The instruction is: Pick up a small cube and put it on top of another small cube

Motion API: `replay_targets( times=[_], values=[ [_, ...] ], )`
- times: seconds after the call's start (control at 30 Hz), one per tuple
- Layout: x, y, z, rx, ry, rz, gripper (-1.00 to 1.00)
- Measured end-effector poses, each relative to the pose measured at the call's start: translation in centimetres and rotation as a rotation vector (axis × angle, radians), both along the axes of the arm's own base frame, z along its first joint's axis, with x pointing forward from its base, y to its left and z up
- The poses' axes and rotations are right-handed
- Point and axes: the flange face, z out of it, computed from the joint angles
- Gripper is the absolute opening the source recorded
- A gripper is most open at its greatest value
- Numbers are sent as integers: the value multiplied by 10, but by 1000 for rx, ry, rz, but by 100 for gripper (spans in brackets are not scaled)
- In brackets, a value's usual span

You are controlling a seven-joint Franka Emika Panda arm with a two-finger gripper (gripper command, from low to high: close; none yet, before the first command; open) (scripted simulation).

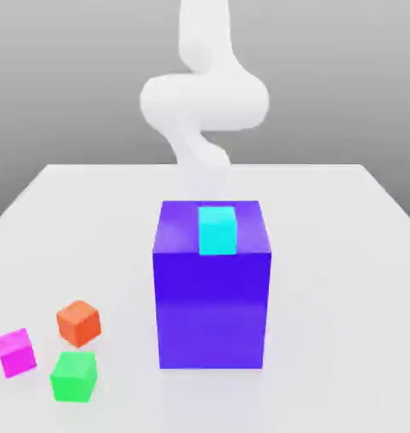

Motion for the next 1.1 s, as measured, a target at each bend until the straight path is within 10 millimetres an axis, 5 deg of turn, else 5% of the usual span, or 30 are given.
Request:
replay_targets(
  times=[0.2, 0.43, 0.67, 0.87, 1.0, 1.03, 1.1],
  values=[
    [59, -69, -101, -149, 194, 61, 0],
    [79, -158, -230, -228, 419, 175, 0],
    [43, -243, -365, -210, 613, 312, 0],
    [-5, -277, -474, -150, 716, 480, 0],
    [-11, -280, -527, -140, 724, 498, 0],
    [-12, -280, -540, -140, 725, 499, -100],
    [-12, -280, -540, -140, 725, 499, -100]
  ],
)
